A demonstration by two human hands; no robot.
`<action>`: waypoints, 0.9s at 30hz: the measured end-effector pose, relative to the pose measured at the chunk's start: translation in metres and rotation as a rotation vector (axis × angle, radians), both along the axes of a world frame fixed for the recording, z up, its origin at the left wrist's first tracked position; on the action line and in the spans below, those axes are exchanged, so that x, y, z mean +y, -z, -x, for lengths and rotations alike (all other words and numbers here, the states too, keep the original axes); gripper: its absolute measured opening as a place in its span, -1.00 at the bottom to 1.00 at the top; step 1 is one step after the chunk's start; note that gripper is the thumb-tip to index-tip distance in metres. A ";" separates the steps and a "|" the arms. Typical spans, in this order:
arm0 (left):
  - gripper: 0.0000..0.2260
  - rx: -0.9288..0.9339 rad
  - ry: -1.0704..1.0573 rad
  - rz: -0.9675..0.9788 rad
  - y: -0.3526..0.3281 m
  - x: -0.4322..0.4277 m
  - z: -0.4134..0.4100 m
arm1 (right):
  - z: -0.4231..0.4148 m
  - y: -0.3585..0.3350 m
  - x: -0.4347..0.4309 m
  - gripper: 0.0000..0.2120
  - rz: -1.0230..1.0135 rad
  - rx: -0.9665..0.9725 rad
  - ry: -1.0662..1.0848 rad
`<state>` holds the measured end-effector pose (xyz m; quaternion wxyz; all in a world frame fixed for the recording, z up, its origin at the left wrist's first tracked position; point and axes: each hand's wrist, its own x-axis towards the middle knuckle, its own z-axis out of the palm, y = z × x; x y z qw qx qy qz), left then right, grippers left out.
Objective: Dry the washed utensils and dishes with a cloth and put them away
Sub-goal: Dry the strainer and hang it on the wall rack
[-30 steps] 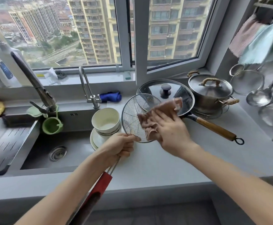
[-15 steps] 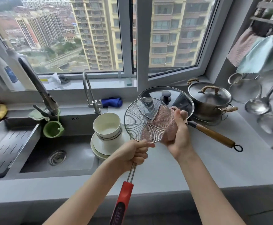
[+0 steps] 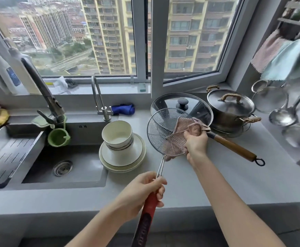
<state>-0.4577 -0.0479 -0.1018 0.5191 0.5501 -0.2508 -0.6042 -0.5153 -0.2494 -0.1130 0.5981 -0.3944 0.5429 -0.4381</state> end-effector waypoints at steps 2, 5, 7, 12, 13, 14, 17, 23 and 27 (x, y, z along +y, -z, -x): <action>-0.83 0.140 -0.010 -0.043 -0.004 0.003 0.003 | -0.002 0.005 -0.005 -0.65 0.114 0.074 0.038; -0.81 0.203 -0.064 -0.126 -0.006 -0.003 0.001 | 0.005 0.005 -0.014 -0.54 0.434 0.365 0.059; -0.79 0.146 -0.090 -0.175 -0.007 -0.015 -0.004 | 0.010 0.010 -0.011 -0.46 0.731 0.684 -0.102; -0.70 -0.098 -0.073 -0.219 -0.009 -0.036 -0.019 | 0.011 0.011 0.025 -0.59 0.778 0.827 -0.762; -0.70 -0.104 -0.061 -0.242 -0.009 -0.037 -0.020 | 0.014 0.011 0.036 -0.61 0.669 0.728 -0.823; -0.71 -0.103 -0.061 -0.258 -0.010 -0.038 -0.020 | 0.017 0.016 0.048 -0.60 0.630 0.656 -0.866; -0.73 -0.110 -0.126 -0.245 -0.009 -0.041 -0.021 | 0.024 0.031 0.082 -0.43 0.638 0.388 -0.953; -0.79 -0.096 -0.003 -0.243 -0.011 -0.034 -0.020 | 0.027 0.029 0.041 -0.38 1.040 0.832 -0.837; -0.81 0.023 -0.013 -0.195 -0.015 -0.034 -0.031 | 0.031 0.013 0.039 -0.61 1.221 0.620 -0.580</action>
